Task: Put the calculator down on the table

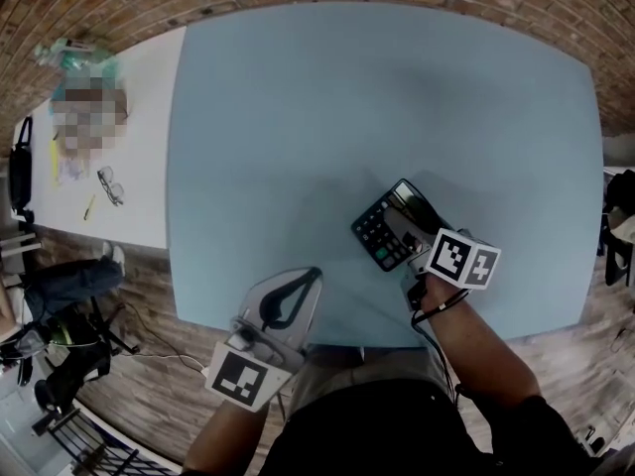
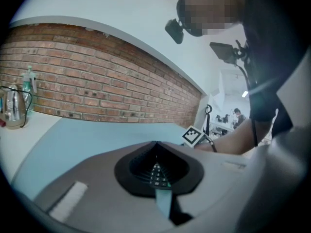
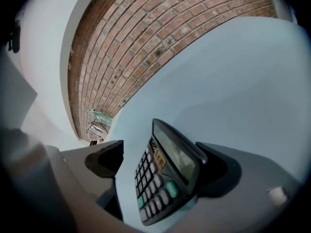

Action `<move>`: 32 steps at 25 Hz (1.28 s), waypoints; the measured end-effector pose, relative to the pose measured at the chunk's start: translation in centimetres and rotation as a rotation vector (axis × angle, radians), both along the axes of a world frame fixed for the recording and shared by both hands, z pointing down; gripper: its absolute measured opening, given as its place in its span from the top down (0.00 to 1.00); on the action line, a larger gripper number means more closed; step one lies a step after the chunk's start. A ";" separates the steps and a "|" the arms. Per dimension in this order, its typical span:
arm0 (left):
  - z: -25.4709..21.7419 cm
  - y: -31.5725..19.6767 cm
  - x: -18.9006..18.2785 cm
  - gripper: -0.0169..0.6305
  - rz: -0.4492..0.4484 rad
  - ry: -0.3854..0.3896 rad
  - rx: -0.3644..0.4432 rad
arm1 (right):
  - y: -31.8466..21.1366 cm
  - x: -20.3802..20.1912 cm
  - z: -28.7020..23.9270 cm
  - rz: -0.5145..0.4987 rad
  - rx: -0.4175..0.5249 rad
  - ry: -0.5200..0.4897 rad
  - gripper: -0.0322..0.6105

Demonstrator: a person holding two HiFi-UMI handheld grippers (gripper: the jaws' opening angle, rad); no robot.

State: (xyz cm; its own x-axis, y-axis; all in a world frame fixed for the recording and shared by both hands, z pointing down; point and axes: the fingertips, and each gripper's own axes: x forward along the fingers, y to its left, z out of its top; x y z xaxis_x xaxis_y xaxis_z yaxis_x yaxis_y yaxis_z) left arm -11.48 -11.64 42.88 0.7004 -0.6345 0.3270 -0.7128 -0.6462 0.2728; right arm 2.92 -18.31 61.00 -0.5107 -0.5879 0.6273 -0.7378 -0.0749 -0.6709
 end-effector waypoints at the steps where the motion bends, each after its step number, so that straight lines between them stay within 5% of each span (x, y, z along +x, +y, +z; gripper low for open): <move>1: 0.0 0.2 0.0 1.00 0.000 -0.001 0.001 | 0.1 -0.1 0.0 -0.001 0.000 -0.002 0.24; 21: -1.6 1.8 2.1 1.00 0.073 -0.002 0.045 | 3.4 1.8 0.6 0.042 -0.033 -0.021 0.17; 32: -4.2 1.7 2.8 1.00 0.103 0.019 0.104 | 4.8 1.0 -3.2 -0.037 0.064 0.005 0.17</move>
State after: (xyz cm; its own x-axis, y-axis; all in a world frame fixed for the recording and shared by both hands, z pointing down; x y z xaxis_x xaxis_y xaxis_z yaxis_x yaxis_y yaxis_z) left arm -8.64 -9.96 38.68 0.7694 -0.5883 0.2489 -0.6361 -0.7415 0.2135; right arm 3.88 -13.48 57.77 -0.5303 -0.6075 0.5914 -0.7423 -0.0043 -0.6701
